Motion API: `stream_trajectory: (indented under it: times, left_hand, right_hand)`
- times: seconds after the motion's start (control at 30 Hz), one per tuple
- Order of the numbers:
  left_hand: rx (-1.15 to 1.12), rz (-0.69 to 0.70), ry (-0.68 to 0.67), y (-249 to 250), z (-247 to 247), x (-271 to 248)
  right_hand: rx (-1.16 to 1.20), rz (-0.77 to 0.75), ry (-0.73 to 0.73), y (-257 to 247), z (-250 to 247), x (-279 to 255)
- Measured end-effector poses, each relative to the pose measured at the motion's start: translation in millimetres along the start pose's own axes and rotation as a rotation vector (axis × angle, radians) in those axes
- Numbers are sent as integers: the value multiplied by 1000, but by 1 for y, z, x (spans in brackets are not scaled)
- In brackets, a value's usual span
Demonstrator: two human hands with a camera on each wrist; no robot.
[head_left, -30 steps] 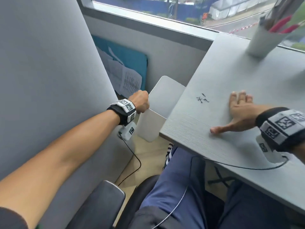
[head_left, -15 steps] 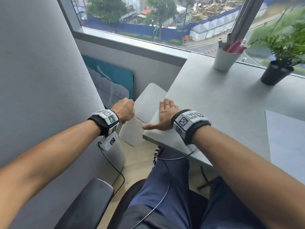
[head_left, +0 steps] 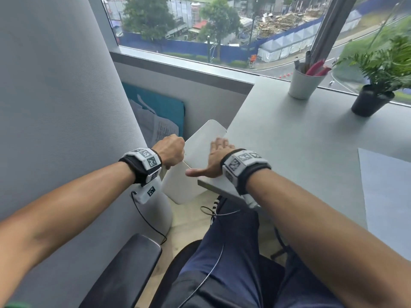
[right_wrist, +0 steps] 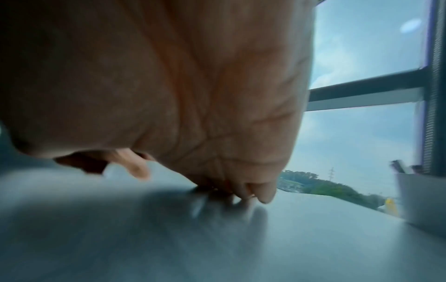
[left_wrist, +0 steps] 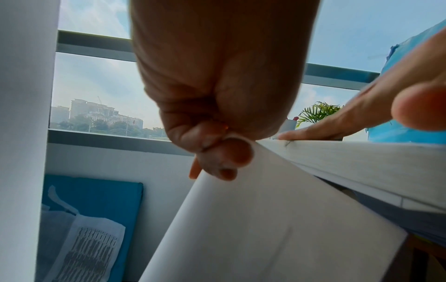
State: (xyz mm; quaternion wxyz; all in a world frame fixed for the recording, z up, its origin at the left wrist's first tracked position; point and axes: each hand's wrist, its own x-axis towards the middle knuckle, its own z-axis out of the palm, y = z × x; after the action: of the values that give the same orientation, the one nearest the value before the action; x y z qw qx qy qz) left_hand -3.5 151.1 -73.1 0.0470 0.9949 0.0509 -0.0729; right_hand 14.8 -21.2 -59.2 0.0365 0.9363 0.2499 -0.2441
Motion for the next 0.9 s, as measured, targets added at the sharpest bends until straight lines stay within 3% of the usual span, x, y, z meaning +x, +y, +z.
stream_trajectory:
  times: [0.13, 0.3, 0.43, 0.5, 0.63, 0.7, 0.77, 0.9]
  left_hand:
    - [-2, 9, -3, 3, -8, -8]
    - [-22, 3, -15, 2, -8, -15]
    - [-34, -5, -7, 1, -8, -15]
    - [-31, -13, -21, -1, -9, -13]
    - [0, 22, -62, 4, -14, -10]
    - [-5, 39, -93, 5, -16, -10]
    - [-15, 24, -80, 4, -12, -11]
    - [27, 34, -74, -4, 1, -8]
  right_hand:
    - [5, -48, 46, -23, -8, 5]
    - [-46, 114, 128, 40, -36, -8]
    - [-71, 263, 62, 83, -39, -10]
    - [-45, 225, 59, 70, -33, -7]
    - [-55, -39, 38, 3, -35, -5]
    - [-69, -95, 44, -16, -43, -8]
    - [-40, -77, 103, -6, -48, -6]
    - [-106, 82, 129, 70, -50, -1]
